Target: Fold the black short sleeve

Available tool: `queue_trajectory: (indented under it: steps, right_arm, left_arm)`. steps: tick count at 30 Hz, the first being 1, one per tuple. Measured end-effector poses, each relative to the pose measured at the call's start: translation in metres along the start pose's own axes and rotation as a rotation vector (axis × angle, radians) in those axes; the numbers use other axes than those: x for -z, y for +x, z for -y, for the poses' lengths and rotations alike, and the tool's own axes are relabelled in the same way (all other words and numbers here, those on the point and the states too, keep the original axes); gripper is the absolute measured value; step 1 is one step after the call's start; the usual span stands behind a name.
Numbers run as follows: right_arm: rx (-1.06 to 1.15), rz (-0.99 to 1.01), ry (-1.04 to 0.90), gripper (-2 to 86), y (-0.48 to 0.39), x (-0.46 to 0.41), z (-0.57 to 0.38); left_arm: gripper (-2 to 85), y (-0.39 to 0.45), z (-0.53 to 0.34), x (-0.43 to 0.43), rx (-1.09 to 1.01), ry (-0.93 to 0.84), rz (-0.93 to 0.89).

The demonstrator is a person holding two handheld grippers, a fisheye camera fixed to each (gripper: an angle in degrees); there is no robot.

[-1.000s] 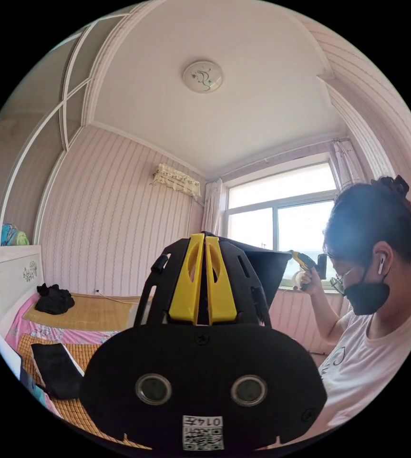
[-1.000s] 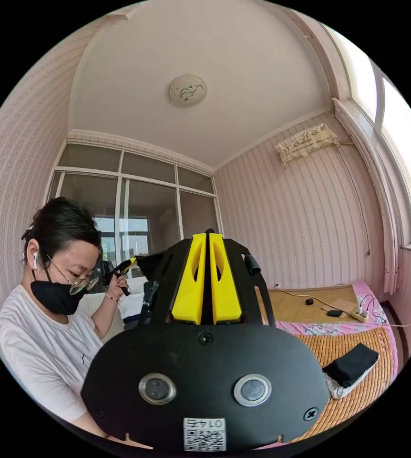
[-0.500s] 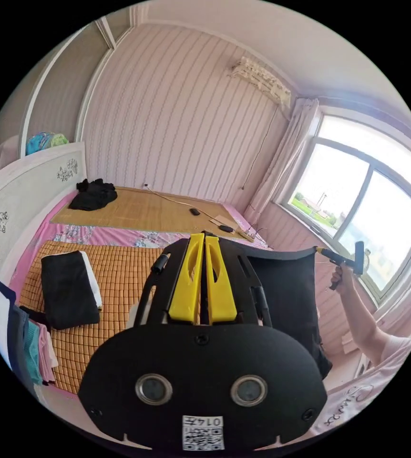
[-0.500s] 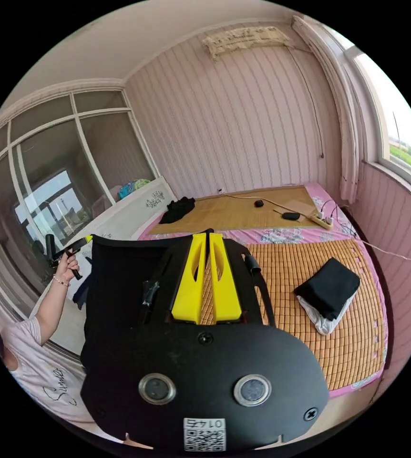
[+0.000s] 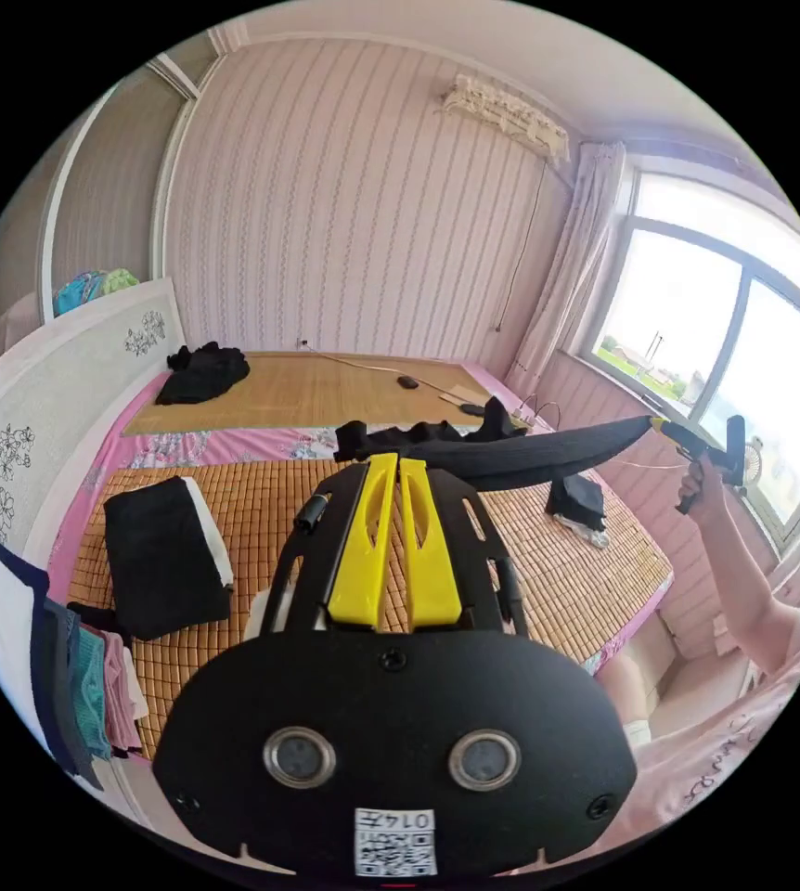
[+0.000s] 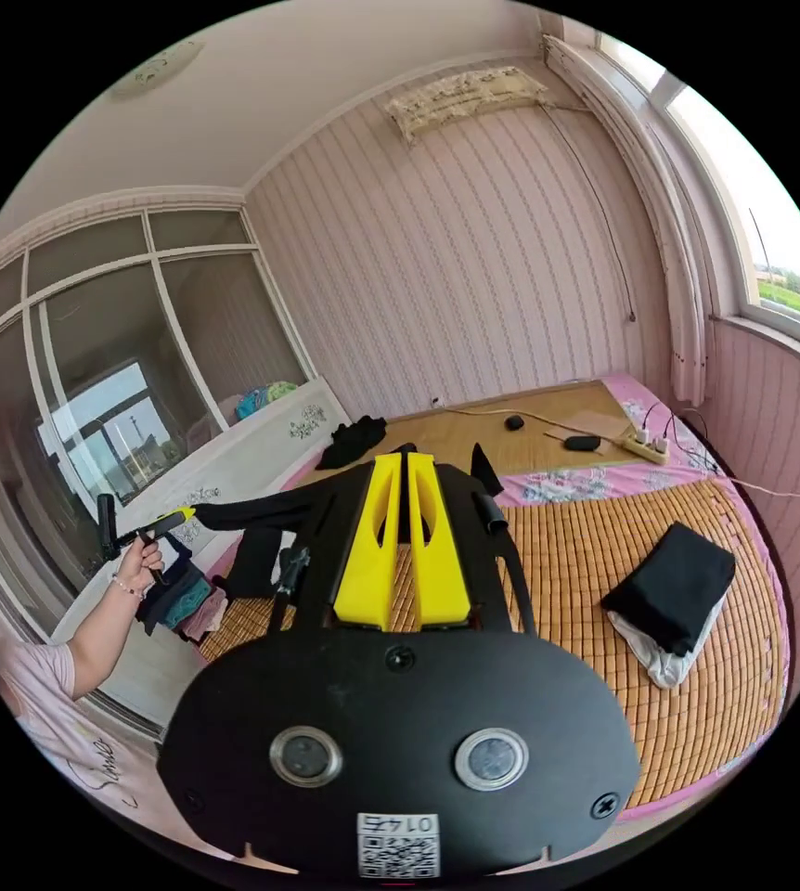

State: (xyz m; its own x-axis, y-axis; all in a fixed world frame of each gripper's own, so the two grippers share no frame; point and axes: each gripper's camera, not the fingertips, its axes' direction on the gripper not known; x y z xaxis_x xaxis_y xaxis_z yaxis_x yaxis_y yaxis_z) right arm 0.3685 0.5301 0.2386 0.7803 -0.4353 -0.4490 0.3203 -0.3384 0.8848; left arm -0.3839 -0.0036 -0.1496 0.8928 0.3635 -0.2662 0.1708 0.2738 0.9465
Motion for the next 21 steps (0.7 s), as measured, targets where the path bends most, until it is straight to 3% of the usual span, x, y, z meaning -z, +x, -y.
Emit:
queue_trajectory:
  steps: [5,7,11,14,21]
  right_arm:
    - [-0.161,-0.094,-0.36,0.5,0.091,-0.115,-0.161]
    - [-0.288,-0.106,-0.497,0.5,0.132,-0.157,-0.239]
    - [-0.336,-0.169,-0.661,0.5,0.166,-0.187,-0.324]
    - [-0.328,-0.186,-0.752,0.5,0.185,-0.187,-0.37]
    - [-0.357,-0.129,-0.796,0.8,0.216,-0.148,-0.441]
  left_arm:
    - [-1.0,-0.028,-0.166,-0.155,0.098,-0.315,0.018]
    - [-1.0,-0.035,-0.22,-0.192,0.146,-0.395,0.021]
    - [-1.0,-0.039,-0.321,-0.248,0.199,-0.581,0.052]
    - [-1.0,-0.039,-0.378,-0.264,0.177,-0.699,0.077]
    - [-1.0,-0.028,-0.442,-0.245,0.066,-0.765,0.02]
